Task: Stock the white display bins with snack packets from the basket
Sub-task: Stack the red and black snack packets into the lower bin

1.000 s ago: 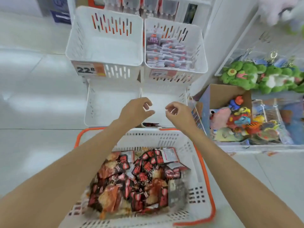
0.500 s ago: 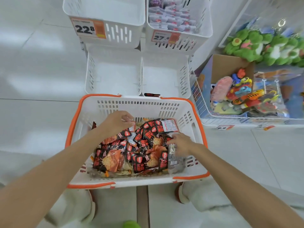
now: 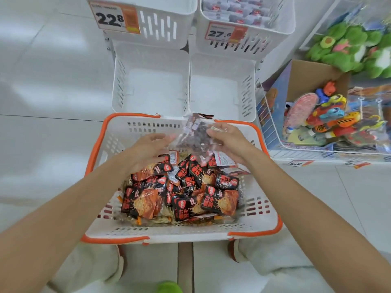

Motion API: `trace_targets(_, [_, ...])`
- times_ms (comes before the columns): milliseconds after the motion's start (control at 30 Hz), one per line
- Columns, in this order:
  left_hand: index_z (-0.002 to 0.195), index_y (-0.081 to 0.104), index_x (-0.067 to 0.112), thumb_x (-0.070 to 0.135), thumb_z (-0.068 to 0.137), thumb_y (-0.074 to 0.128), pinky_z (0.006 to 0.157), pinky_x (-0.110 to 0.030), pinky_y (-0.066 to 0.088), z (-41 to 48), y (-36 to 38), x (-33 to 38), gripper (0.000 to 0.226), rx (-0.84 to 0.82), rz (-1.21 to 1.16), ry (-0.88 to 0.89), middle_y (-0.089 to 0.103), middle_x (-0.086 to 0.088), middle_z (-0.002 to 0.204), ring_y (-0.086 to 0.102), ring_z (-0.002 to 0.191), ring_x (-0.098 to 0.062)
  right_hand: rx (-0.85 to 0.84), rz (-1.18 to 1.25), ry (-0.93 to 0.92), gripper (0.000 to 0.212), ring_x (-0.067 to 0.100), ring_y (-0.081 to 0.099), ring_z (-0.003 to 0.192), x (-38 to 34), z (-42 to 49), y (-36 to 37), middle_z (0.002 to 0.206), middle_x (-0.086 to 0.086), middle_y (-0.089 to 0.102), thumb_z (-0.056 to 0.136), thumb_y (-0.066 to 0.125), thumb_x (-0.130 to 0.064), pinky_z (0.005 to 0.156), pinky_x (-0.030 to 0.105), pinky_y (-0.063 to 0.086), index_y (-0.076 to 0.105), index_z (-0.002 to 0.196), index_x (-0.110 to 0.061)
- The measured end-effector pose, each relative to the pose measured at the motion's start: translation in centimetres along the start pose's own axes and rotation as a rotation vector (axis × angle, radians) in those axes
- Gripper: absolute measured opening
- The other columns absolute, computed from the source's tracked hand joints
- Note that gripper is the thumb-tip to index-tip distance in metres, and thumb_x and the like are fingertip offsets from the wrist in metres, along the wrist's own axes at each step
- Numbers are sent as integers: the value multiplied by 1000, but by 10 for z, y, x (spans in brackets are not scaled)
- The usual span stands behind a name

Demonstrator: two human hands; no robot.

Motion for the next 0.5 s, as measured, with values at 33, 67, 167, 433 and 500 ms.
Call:
trace_targets(33, [141,36,14,39,72,73,101,-40,50,-1,7,-3,83,-61,-104,-27,59,-12,127,60,115,-24,-38,24,32,14,14,67,77,4,1,14,102,9,68,90,66,-8,70,30,57,60,102,-14])
trace_targets(67, [139,34,16,31,71,75,97,-40,53,-3,11,-4,81,-86,-211,-33,62,-15,123,63,112,-26,-77,27,55,14,14,68,82,7,1,29,108,8,67,91,65,-9,76,31,57,60,103,-14])
trace_targets(167, [148,27,12,8,71,77,75,-33,61,-1,-12,-8,92,82,-377,-14,67,-23,112,70,97,-28,-192,-33,85,27,18,69,94,20,-1,53,111,7,67,96,57,-25,90,33,54,55,120,-12])
trace_targets(433, [114,65,14,15,69,83,81,-28,57,-6,-66,-11,48,296,-105,103,70,-8,108,70,94,-20,-455,-1284,173,26,25,49,128,140,-17,16,133,5,55,85,73,-21,104,41,43,63,109,-16])
trace_targets(500, [115,65,15,16,78,78,76,-27,55,-9,-66,-8,40,278,-108,121,69,-6,109,67,88,-17,-391,-1254,95,12,22,52,126,141,-12,13,120,5,63,88,67,-10,98,33,43,61,79,-10])
Point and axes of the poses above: each hand's wrist, its own z-axis towards the middle knuckle, its own y-axis out of the palm, x = y × z, the point moved 9 cm from there along z, towards the middle knuckle
